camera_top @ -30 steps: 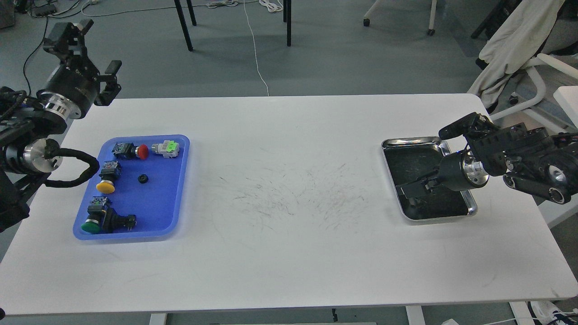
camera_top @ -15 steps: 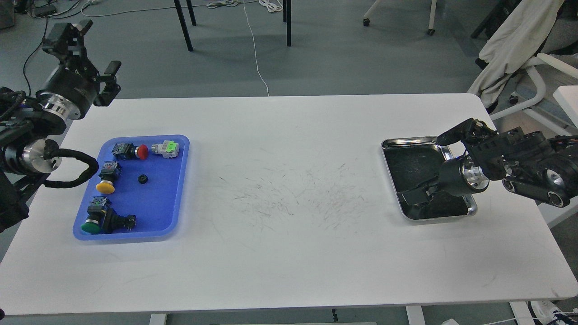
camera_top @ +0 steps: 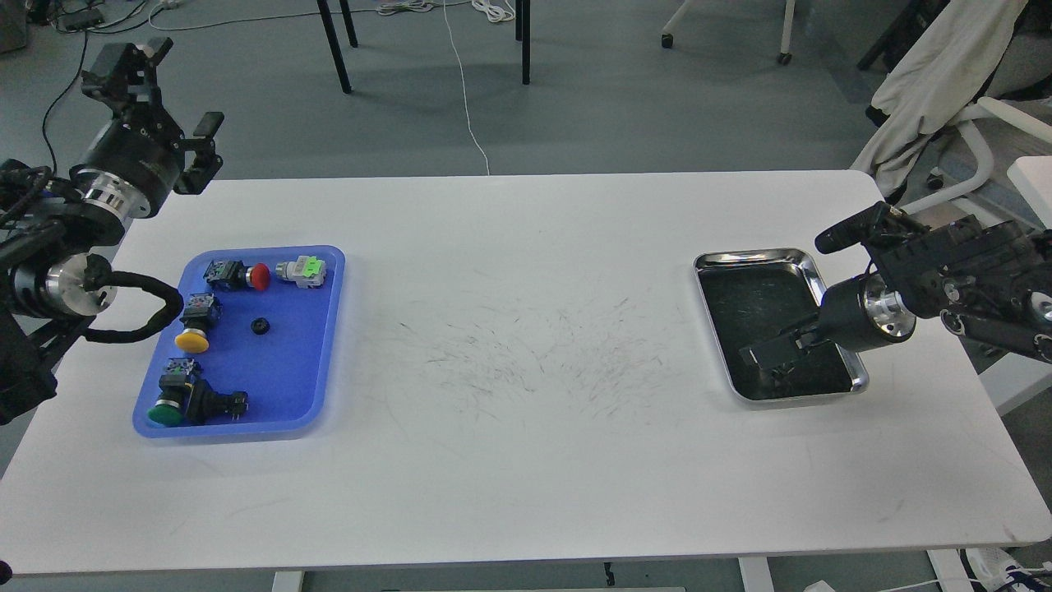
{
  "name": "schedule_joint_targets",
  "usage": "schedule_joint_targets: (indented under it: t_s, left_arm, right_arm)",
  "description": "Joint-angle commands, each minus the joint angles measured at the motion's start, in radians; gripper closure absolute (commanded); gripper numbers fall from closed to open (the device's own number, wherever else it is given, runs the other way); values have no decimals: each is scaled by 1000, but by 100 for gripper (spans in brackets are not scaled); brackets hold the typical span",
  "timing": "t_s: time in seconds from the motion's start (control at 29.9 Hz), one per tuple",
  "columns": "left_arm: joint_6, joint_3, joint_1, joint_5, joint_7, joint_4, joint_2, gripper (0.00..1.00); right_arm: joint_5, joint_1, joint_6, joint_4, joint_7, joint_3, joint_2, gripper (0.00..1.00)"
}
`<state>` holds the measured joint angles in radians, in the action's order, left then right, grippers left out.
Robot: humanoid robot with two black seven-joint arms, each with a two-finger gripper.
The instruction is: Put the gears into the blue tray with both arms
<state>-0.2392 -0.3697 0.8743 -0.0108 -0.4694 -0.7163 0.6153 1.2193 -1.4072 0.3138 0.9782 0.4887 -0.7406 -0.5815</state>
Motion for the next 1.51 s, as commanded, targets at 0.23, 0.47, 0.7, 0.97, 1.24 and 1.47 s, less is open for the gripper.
schedule_joint_targets:
  t_s: [0.23,0.47,0.7,0.97,1.24,1.47]
  left_arm:
    - [-2,2,-3,-1,0,0,11,0]
    - [0,0,-6,-1,0,-2,9,0]
    - [-2,0,-8,-1,-2,-2,11,0]
    - [-2,0,-8,-1,-2,0,17,0]
    - [-2,-2,-11,-1,-3,0,18,0]
    - [0,-3,-11,-1,-3,-2,20,0]
  right_arm:
    - [59,17,4,4,0,-13,-26,3]
    - [60,43,2,-52,0,-11,-31,4]
    - [59,51,2,-101,0,-8,-29,4]
    - [60,68,1,-105,0,-5,-6,4]
    - [63,73,-2,-112,0,-6,23,5]
    - [65,82,-4,-113,0,-6,35,5]
